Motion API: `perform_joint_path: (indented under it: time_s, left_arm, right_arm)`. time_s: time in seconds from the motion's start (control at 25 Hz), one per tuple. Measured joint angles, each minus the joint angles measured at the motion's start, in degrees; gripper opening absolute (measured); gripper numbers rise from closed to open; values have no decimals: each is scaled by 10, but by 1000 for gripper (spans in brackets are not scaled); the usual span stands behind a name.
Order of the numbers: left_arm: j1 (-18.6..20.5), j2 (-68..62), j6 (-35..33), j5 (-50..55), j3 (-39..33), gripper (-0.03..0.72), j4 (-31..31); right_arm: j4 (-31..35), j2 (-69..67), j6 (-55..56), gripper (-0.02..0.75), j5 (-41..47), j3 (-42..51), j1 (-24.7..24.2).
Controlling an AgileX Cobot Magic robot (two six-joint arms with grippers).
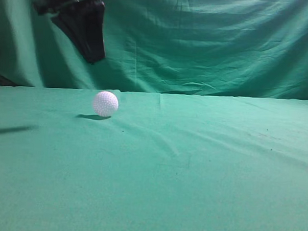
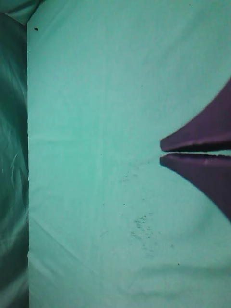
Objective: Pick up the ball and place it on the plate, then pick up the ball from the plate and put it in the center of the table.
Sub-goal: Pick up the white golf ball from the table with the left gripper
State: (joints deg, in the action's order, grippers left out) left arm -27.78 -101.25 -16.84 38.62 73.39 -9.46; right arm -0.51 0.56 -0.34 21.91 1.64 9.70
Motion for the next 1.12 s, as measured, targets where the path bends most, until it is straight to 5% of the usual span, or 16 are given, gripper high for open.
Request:
perform_joint_path:
  time_s: [0.12,0.24,0.36,0.48,0.92,1.12]
  left_arm:
    - [0,-36,1,3,27,48,16]
    - [0,-58,7,4,42,232,19]
    - [0,-76,28,4,51,499,18]
    - [0,-88,36,-5,54,652,22]
    - [0,-146,46,-10,93,588,41]
    - [0,-150,46,-10,93,372,42]
  right_arm:
    - [0,0,0,0,0,0,0]
    - [0,0,0,0,0,0,0]
    - [0,0,0,0,0,0,0]
    - [0,0,0,0,0,0,0]
    - [0,0,0,0,0,0,0]
    - [0,0,0,0,0,0,0]
